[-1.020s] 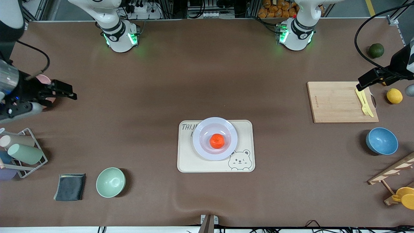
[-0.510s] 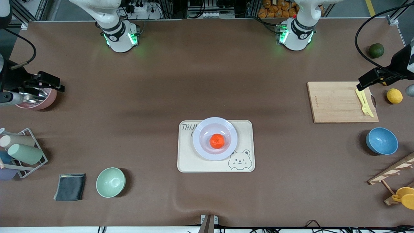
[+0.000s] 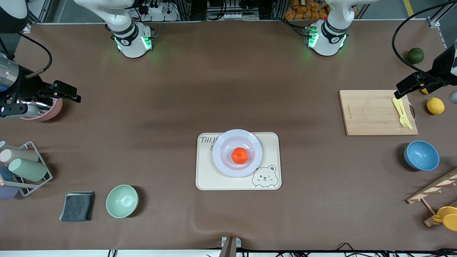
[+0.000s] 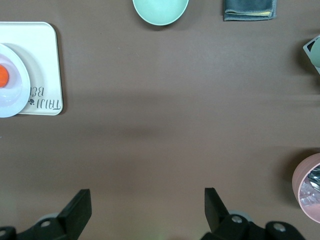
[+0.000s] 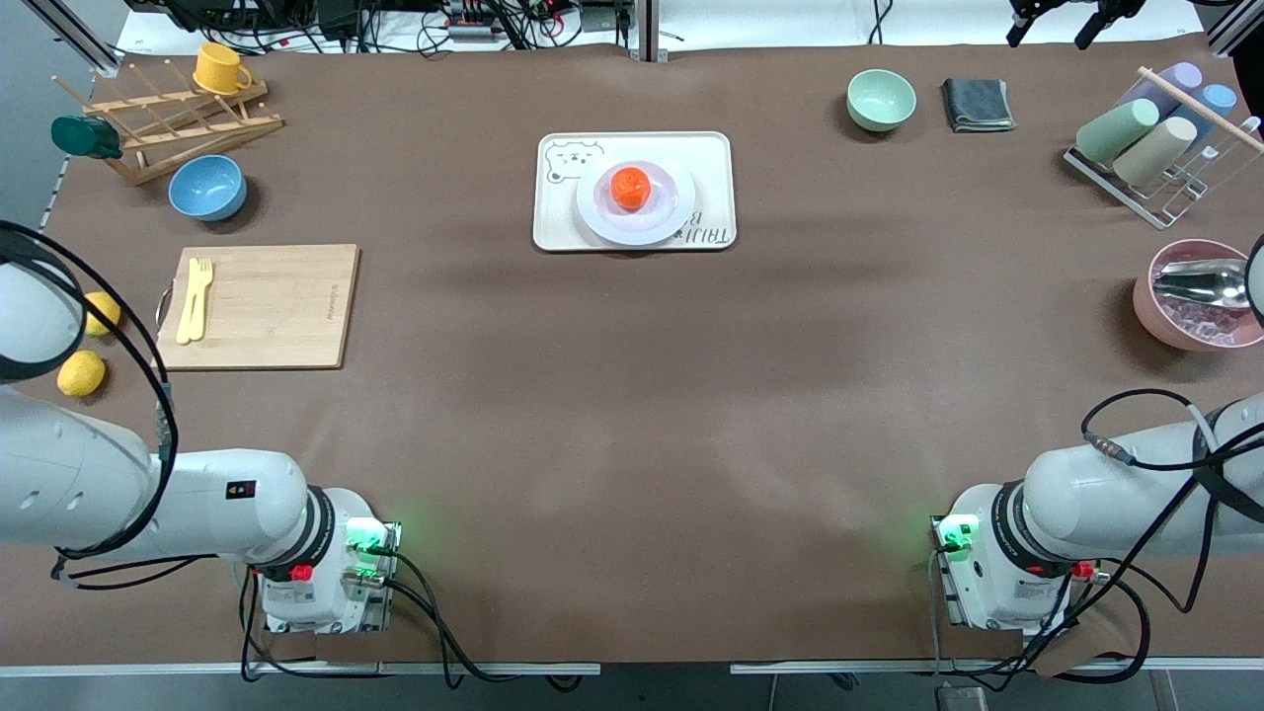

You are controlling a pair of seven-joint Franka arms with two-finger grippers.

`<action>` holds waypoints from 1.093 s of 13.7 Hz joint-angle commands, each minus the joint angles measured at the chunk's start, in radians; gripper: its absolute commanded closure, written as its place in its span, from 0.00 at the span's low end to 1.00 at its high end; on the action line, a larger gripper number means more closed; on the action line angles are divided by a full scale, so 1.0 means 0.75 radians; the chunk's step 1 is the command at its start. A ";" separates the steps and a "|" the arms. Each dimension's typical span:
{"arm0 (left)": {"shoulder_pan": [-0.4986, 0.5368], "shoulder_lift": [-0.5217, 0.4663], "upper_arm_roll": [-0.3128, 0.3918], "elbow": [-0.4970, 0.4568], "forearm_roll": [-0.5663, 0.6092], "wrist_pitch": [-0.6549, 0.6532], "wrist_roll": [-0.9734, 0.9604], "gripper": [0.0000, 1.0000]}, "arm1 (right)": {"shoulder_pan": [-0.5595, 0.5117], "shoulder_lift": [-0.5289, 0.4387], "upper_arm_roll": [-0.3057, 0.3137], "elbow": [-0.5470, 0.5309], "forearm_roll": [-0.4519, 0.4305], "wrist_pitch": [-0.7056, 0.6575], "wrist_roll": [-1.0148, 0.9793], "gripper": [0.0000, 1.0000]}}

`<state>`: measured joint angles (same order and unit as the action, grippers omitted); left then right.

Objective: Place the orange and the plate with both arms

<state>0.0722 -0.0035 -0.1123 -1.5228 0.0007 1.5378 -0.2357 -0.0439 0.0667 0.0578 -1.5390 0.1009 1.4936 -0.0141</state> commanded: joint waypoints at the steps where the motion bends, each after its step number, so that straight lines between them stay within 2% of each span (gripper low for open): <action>1: 0.002 -0.026 0.000 -0.001 0.001 -0.013 0.032 0.00 | 0.123 -0.050 -0.144 -0.049 -0.030 0.021 0.023 0.00; 5: 0.004 -0.012 0.011 0.053 0.001 -0.040 0.028 0.00 | 0.122 -0.040 -0.155 -0.036 -0.057 0.023 0.017 0.00; 15: 0.002 -0.012 0.013 0.057 0.042 -0.089 0.026 0.00 | 0.124 -0.038 -0.155 -0.018 -0.094 0.054 0.011 0.00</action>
<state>0.0740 -0.0105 -0.1029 -1.4978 0.0103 1.4960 -0.2357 0.0365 0.0607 -0.0433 -1.5405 0.0546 1.5277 -0.0128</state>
